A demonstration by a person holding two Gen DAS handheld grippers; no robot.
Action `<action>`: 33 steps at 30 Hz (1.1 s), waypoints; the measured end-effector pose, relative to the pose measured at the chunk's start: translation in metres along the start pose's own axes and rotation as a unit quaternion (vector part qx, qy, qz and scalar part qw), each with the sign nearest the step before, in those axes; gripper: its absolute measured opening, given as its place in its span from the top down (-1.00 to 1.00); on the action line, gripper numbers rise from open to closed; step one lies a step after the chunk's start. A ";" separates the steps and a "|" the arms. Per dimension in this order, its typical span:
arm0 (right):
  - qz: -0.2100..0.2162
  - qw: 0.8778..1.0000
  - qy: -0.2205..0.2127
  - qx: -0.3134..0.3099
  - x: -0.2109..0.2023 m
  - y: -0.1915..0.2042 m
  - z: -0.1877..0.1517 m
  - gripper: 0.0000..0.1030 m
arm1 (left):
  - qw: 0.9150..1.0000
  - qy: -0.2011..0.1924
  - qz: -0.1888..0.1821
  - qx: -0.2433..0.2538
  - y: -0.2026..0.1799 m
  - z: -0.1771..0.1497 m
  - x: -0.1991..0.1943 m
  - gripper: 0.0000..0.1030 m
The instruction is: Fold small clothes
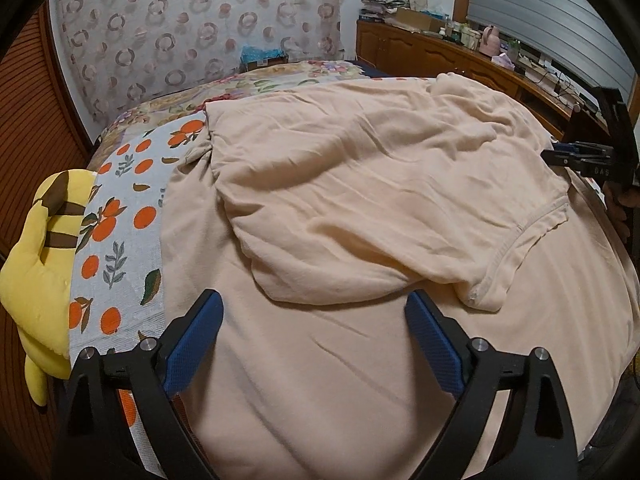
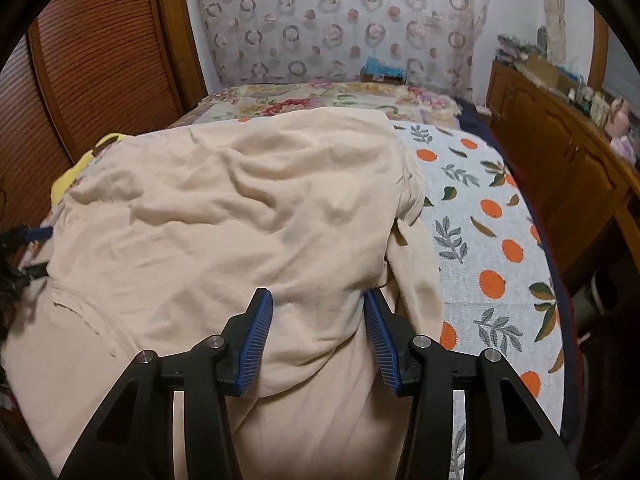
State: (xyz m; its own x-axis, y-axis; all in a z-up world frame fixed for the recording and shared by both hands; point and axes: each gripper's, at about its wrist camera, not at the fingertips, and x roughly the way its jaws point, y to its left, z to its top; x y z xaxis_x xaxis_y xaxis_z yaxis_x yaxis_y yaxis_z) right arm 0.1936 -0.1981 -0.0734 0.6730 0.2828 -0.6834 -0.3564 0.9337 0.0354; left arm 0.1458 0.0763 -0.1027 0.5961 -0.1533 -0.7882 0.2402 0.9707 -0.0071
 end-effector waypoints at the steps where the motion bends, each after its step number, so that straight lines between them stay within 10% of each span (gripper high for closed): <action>1: -0.004 1.000 0.000 -0.004 0.001 0.002 -0.001 0.03 | 1.000 0.000 0.000 0.000 0.000 0.000 0.000 -0.82; 10: -0.016 1.000 0.001 -0.016 0.000 0.007 -0.002 0.03 | 1.000 0.004 0.003 -0.014 0.001 0.000 -0.002 -0.81; 21: -0.017 1.000 0.001 -0.018 -0.001 0.006 -0.002 0.03 | 0.996 -0.033 -0.016 -0.078 0.014 0.016 -0.017 0.17; 33: -0.017 1.000 0.001 -0.021 -0.003 0.004 -0.001 0.03 | 0.997 -0.017 0.004 -0.070 0.018 0.016 0.002 0.24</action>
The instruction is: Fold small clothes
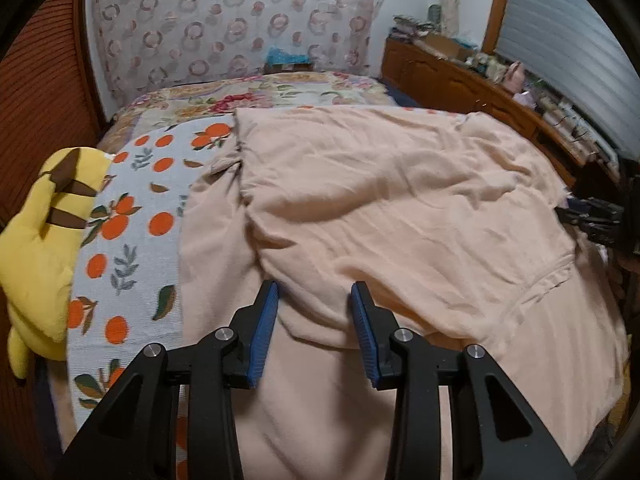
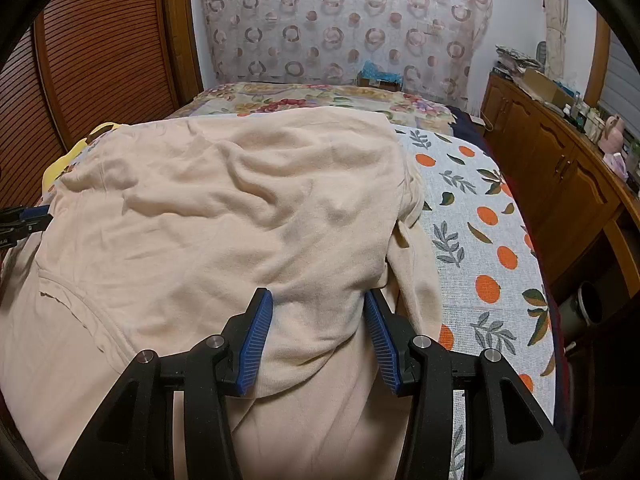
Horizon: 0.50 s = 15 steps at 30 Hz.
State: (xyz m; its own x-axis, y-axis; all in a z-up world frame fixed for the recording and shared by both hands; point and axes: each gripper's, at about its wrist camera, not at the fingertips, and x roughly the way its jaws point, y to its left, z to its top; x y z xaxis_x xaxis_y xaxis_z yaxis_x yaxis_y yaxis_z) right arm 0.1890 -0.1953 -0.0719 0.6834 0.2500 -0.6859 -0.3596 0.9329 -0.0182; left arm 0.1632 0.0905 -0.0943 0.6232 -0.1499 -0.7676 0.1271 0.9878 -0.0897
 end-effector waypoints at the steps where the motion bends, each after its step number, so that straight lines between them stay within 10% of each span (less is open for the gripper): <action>1: -0.001 1.000 0.000 0.000 0.000 0.000 0.000 0.03 | 1.000 0.000 0.001 0.003 -0.001 0.000 0.000 0.24; 3: 0.000 1.000 0.000 0.000 0.000 0.000 0.000 0.03 | 1.000 -0.001 0.006 0.010 -0.002 -0.001 0.000 0.33; 5: -0.001 1.000 0.000 -0.001 0.000 0.000 0.000 0.03 | 1.000 -0.006 0.006 0.017 -0.006 -0.002 -0.001 0.92; 8: -0.004 1.000 -0.003 0.004 -0.002 -0.002 0.000 0.35 | 1.000 -0.023 0.000 0.020 -0.009 -0.002 -0.010 0.92; 9: -0.001 1.000 -0.011 0.008 -0.006 -0.002 0.000 0.80 | 0.999 -0.034 0.001 0.021 -0.010 -0.002 -0.015 0.92; 15: 0.022 0.998 -0.048 -0.016 -0.031 0.011 0.010 0.94 | 0.995 -0.093 -0.015 0.021 -0.014 0.009 -0.058 0.92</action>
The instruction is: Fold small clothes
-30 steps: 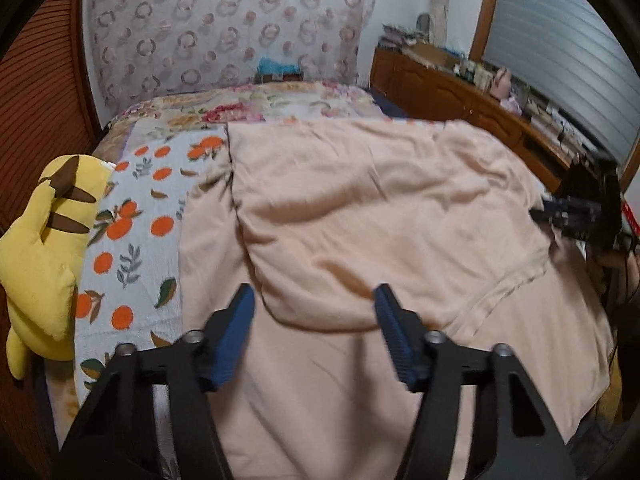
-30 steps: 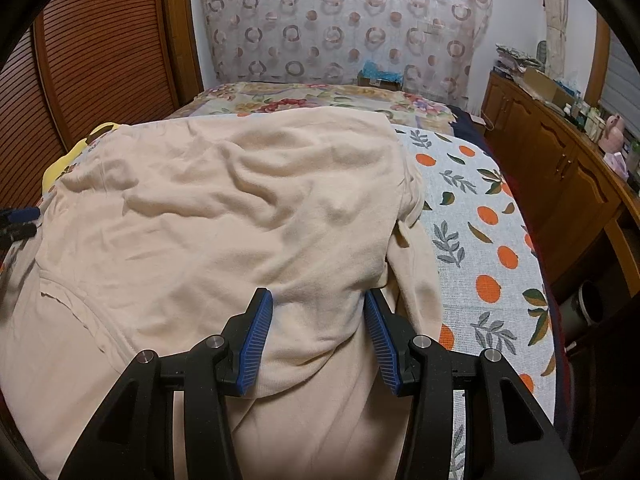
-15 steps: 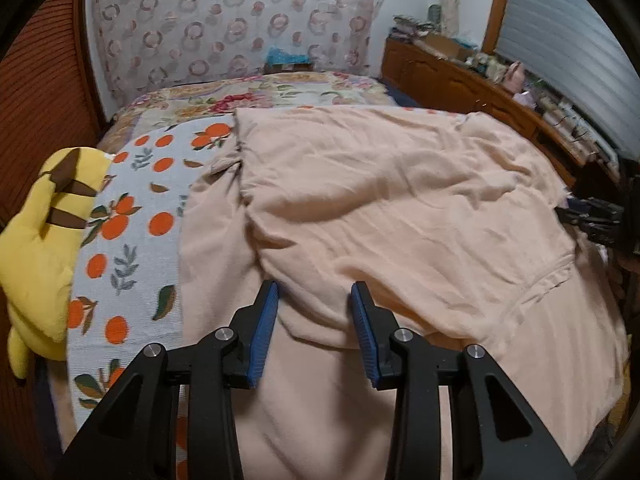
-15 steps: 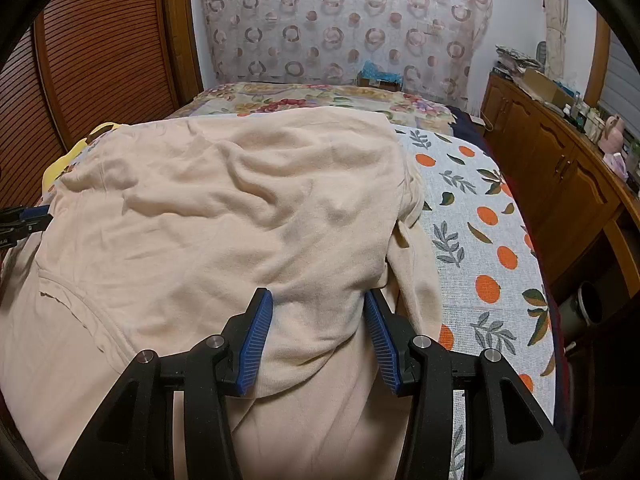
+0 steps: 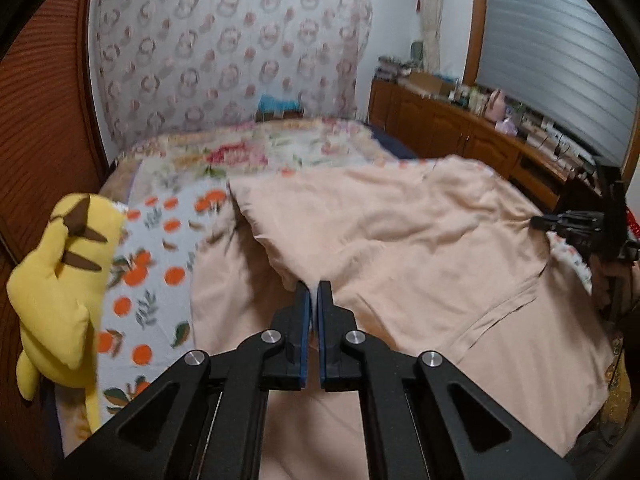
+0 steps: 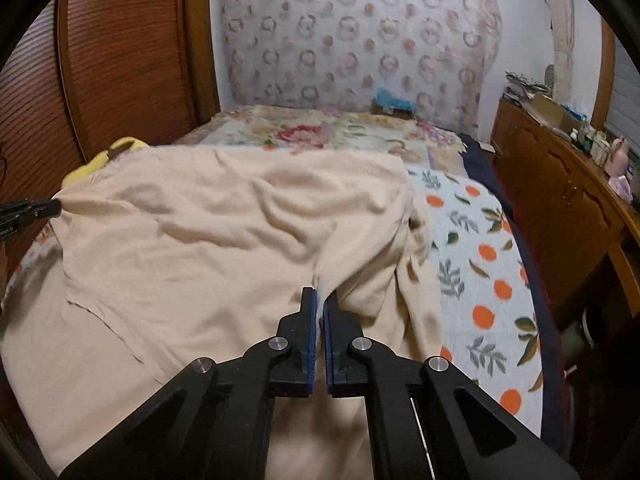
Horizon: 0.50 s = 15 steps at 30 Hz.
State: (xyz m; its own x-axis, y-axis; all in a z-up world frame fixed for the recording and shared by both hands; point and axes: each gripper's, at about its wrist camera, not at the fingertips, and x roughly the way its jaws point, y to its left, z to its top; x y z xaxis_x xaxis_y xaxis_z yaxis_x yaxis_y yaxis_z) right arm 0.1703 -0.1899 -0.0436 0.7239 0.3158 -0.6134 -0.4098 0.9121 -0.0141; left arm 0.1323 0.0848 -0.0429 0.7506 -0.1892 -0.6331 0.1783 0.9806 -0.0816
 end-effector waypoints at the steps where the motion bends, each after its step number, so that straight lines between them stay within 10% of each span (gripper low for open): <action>1: 0.003 1.000 -0.004 0.001 -0.003 0.000 0.002 0.94 | 1.000 -0.007 -0.005 0.010 -0.003 0.004 -0.007 0.92; 15: 0.041 0.997 -0.068 0.015 -0.080 -0.009 -0.014 0.95 | 0.997 -0.059 -0.040 0.014 -0.005 0.009 -0.072 0.92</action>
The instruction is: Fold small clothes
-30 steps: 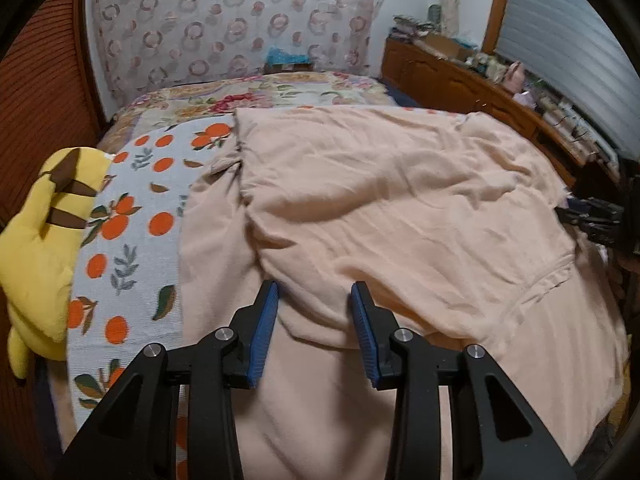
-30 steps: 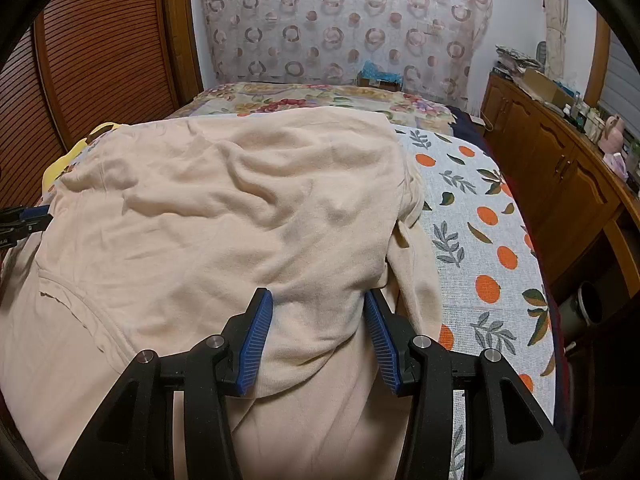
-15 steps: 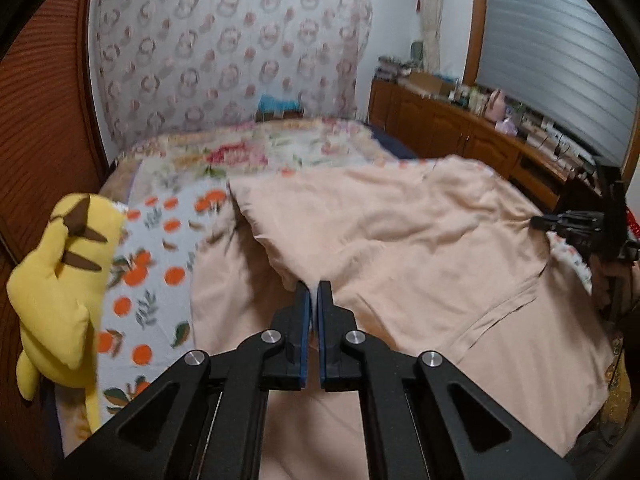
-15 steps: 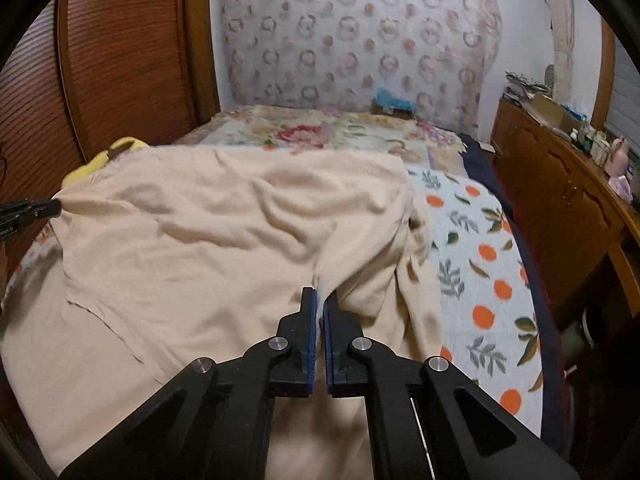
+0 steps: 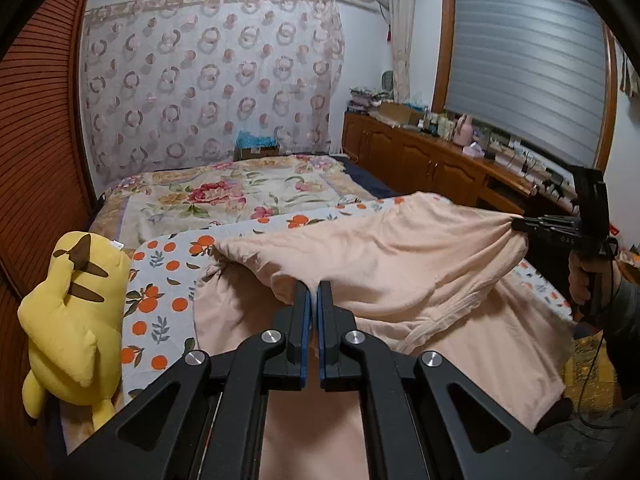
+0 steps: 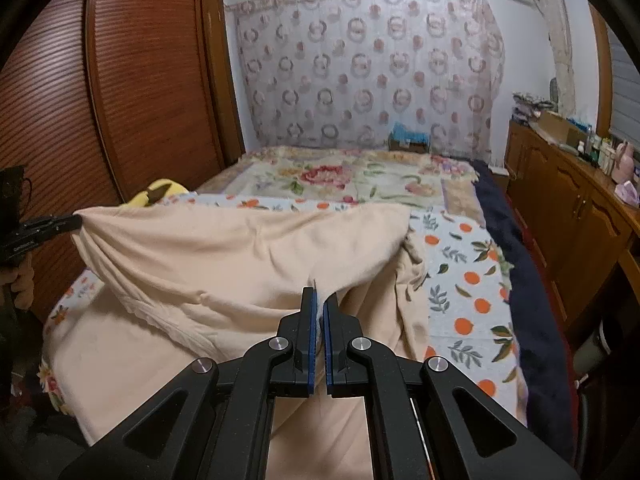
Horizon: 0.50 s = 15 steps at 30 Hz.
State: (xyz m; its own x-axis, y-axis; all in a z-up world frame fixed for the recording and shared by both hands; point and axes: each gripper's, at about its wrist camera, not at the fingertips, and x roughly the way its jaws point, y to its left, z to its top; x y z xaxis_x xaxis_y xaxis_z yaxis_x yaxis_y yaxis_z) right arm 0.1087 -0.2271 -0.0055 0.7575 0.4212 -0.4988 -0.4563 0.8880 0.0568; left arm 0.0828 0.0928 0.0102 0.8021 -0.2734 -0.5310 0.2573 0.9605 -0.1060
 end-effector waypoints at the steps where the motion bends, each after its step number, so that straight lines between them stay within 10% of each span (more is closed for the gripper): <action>1: 0.003 1.000 -0.007 0.000 -0.007 0.000 0.000 0.95 | 1.000 -0.006 0.002 -0.001 0.000 0.000 -0.006 0.92; 15: 0.022 1.000 0.002 -0.019 -0.079 0.011 -0.034 0.95 | 1.000 0.006 0.000 -0.001 -0.010 -0.048 -0.057 0.92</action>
State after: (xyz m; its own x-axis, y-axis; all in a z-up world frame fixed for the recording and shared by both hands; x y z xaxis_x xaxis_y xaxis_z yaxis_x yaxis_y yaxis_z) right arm 0.0280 -0.2567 0.0047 0.7346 0.4591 -0.4995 -0.5071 0.8607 0.0453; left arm 0.0082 0.1015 0.0011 0.7961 -0.2721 -0.5405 0.2552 0.9609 -0.1079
